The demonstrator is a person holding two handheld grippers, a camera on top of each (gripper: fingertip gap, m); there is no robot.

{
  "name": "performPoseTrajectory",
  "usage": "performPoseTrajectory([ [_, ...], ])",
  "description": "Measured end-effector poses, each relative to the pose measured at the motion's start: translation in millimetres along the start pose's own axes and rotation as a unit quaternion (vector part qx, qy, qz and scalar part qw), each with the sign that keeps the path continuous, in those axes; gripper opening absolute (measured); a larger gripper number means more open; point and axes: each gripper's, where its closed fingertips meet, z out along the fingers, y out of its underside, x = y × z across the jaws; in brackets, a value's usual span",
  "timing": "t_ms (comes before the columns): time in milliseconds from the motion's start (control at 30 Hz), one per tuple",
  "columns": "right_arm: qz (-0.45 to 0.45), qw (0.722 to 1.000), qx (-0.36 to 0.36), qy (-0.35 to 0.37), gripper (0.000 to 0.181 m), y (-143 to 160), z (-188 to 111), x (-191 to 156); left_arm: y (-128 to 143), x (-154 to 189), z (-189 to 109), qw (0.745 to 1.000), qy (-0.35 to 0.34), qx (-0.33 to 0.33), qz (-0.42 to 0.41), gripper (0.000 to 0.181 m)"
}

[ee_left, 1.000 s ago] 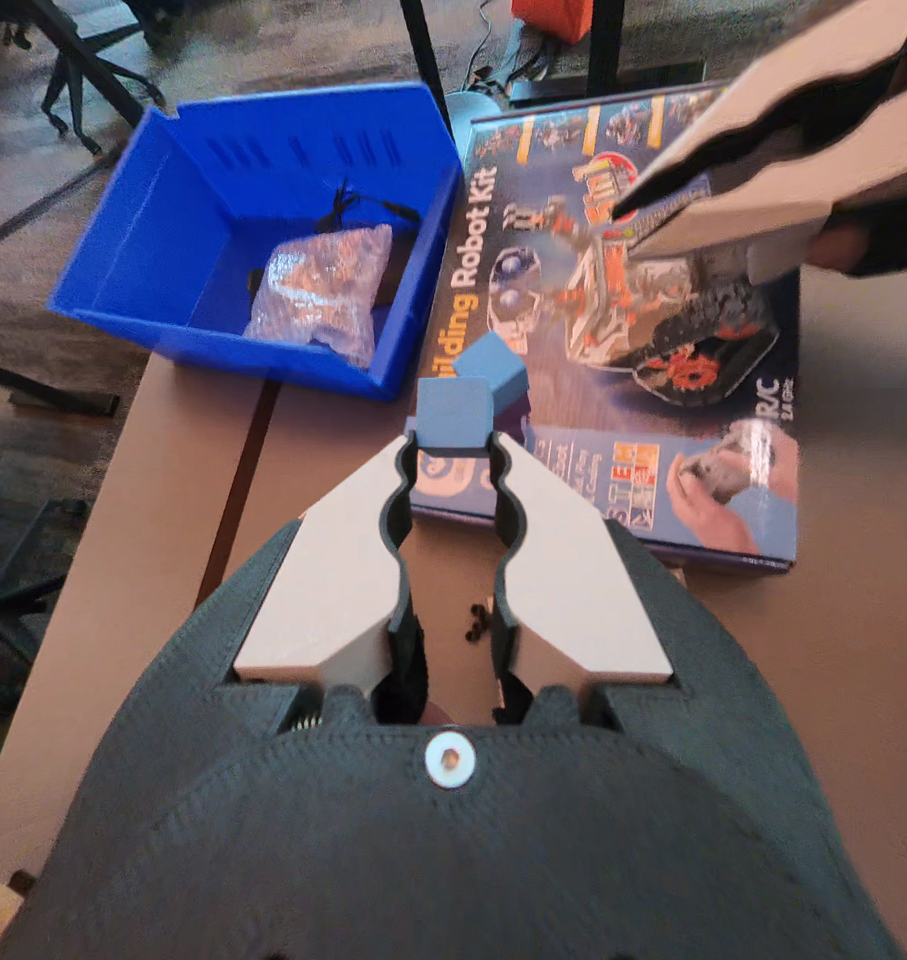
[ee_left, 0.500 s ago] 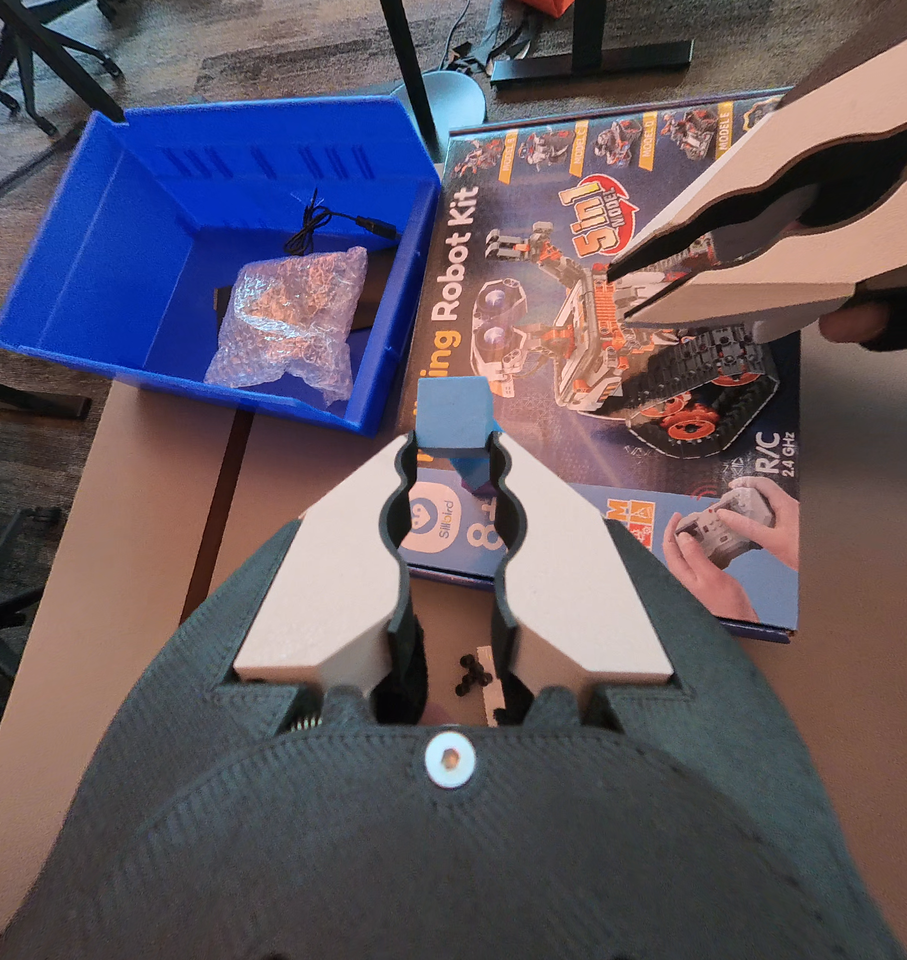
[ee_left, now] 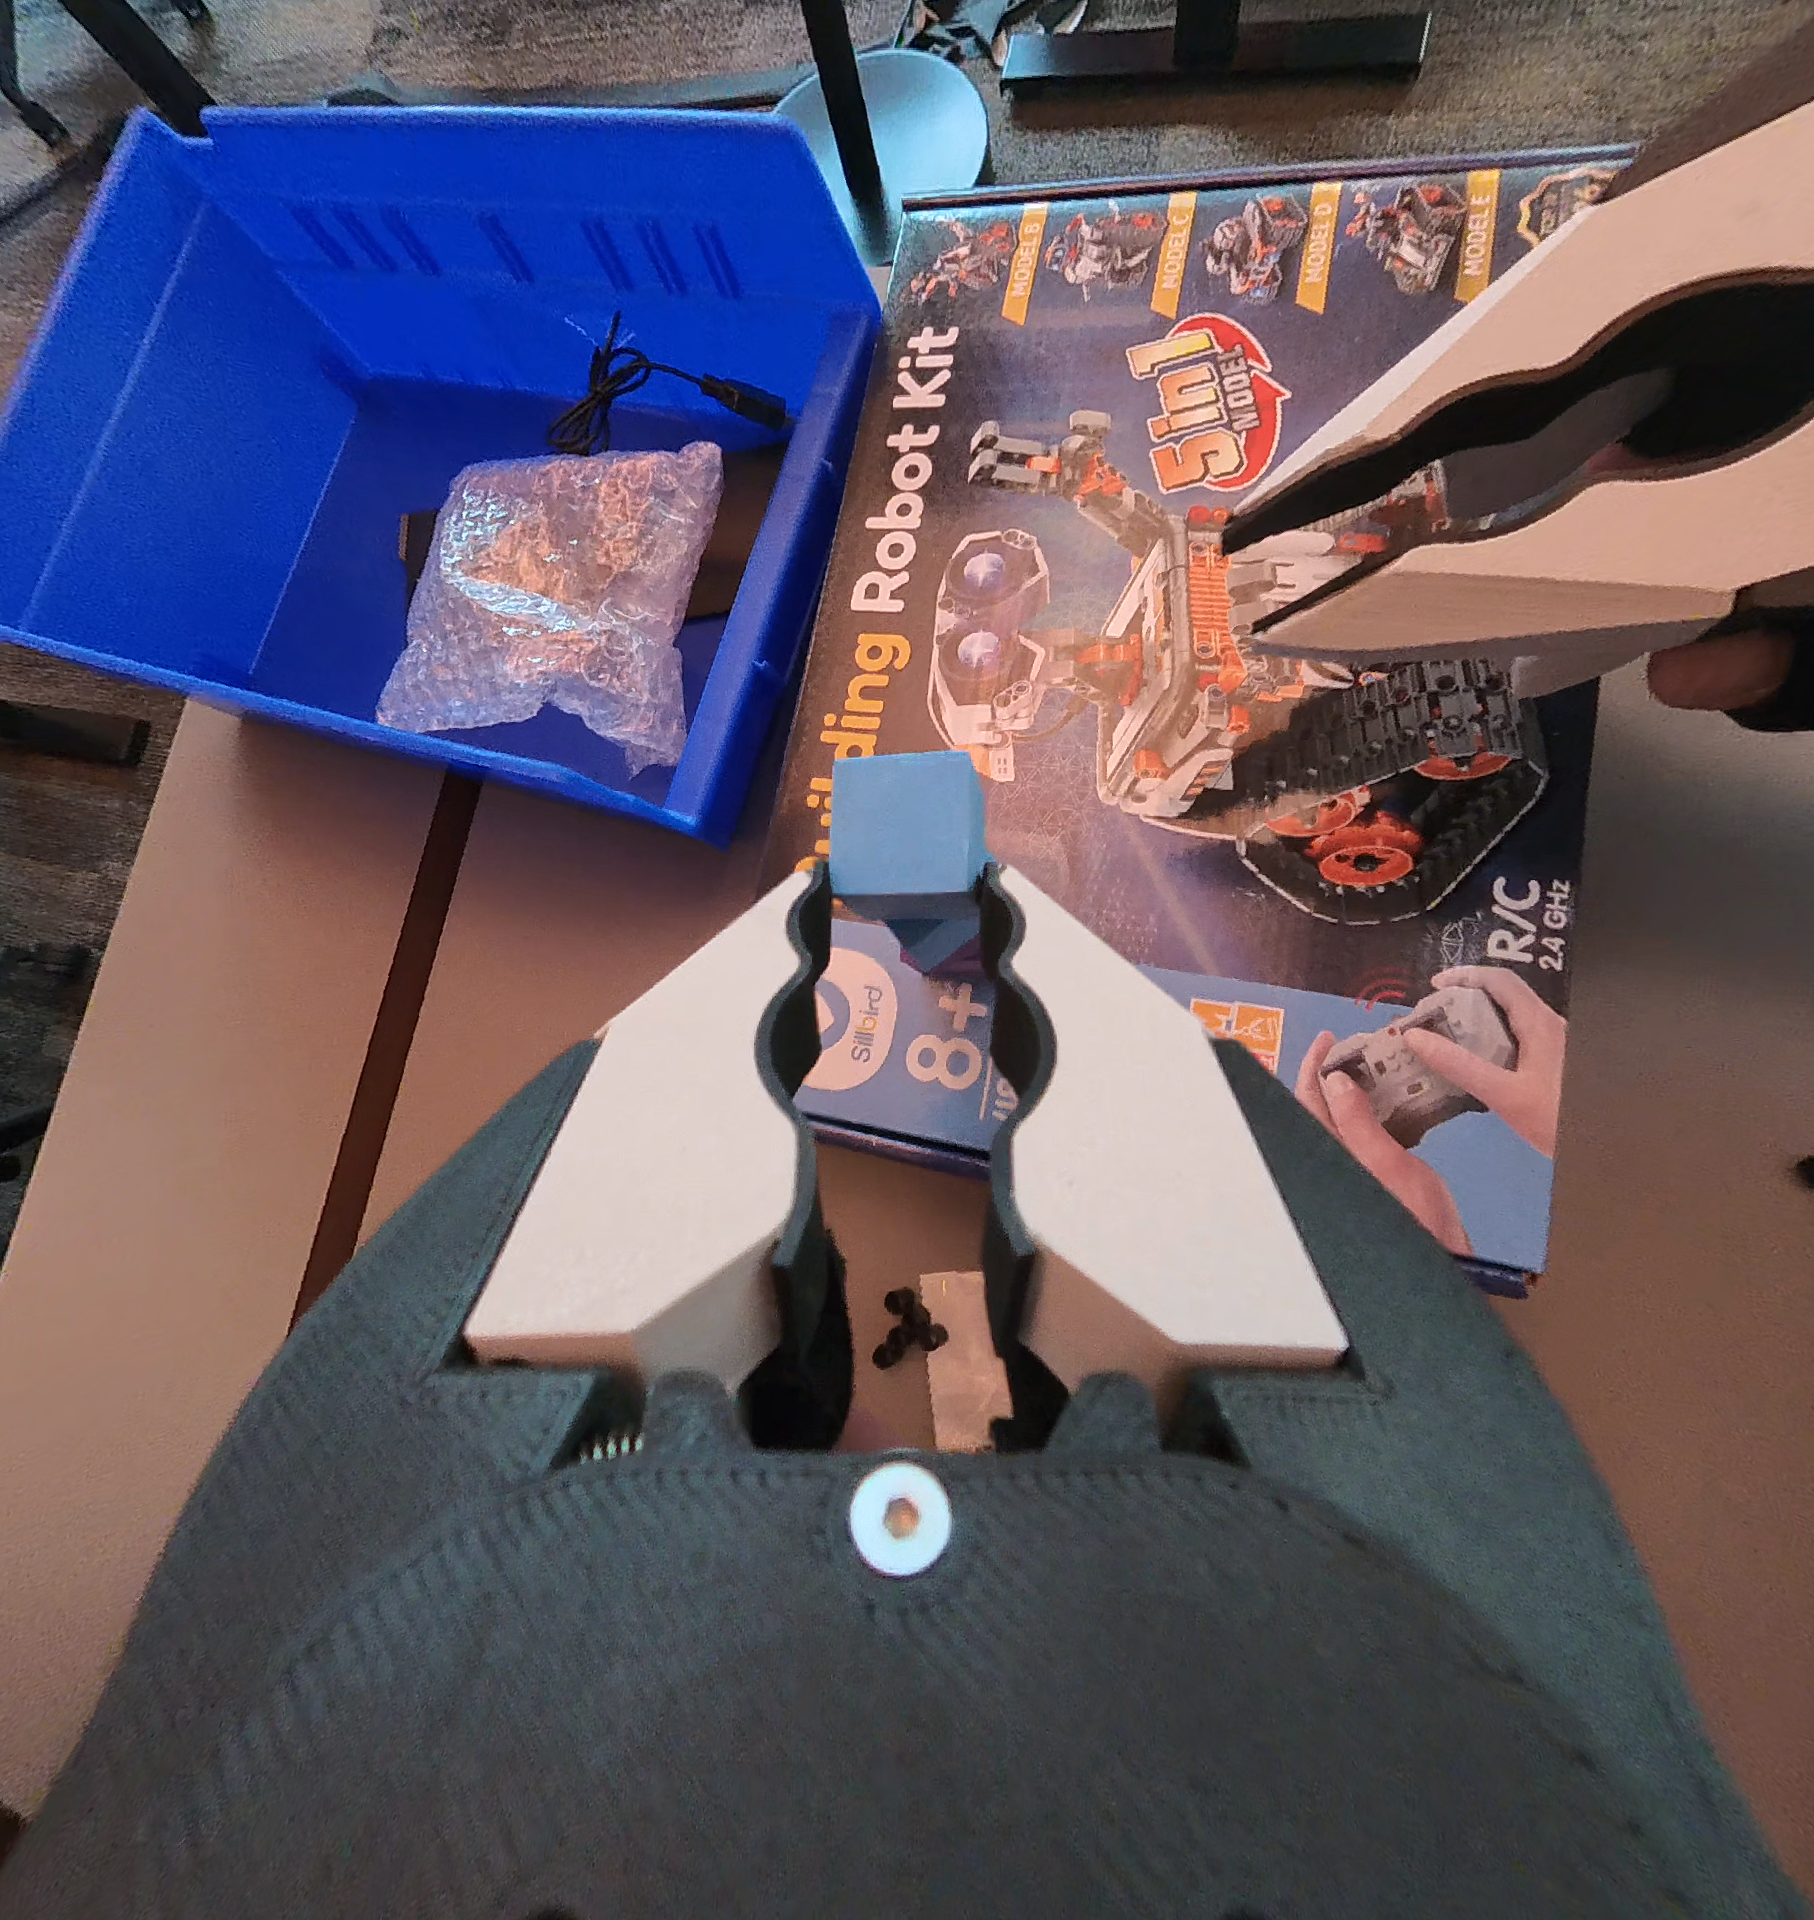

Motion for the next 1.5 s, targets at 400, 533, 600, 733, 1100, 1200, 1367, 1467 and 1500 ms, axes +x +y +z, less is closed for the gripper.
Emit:
performPoseTrajectory([
  [400, 0.006, 1.0, 0.016, -0.002, 0.015, -6, -4, 2, 86, 34, -46, 0.999, 0.026, -0.031, 0.005, 0.047],
  [533, 0.005, 1.0, 0.015, -0.004, 0.015, -6, -3, 0, 143, 61, -36, 0.995, 0.046, -0.085, 0.025, 0.052],
  [600, 0.004, 1.0, 0.015, -0.002, 0.015, -5, -3, 0, 155, 72, -33, 0.994, 0.061, -0.087, 0.026, 0.052],
  [733, 0.005, 1.0, 0.013, 0.0, 0.015, -3, -2, 1, 168, 80, -24, 0.992, 0.07, -0.099, 0.035, 0.044],
  [1100, 0.012, 1.0, 0.019, 0.002, 0.014, -3, -1, 4, 72, 30, -67, 1.0, 0.01, 0.014, 0.008, 0.026],
  [1200, 0.013, 1.0, 0.015, 0.002, 0.014, -1, 0, 4, 21, 12, -74, 0.999, 0.002, 0.049, 0.014, 0.026],
  [1367, 0.014, 1.0, 0.015, 0.002, 0.014, 0, 1, 4, -17, 0, -52, 0.999, 0.012, 0.027, 0.028, 0.026],
  [1467, 0.016, 1.0, 0.015, 0.001, 0.014, 0, 1, 4, -25, -2, -41, 0.999, 0.009, 0.005, 0.042, 0.026],
  [1500, 0.015, 1.0, 0.015, 0.0, 0.014, 0, 1, 3, -28, -1, -38, 0.999, 0.014, 0.002, 0.042, 0.026],
])
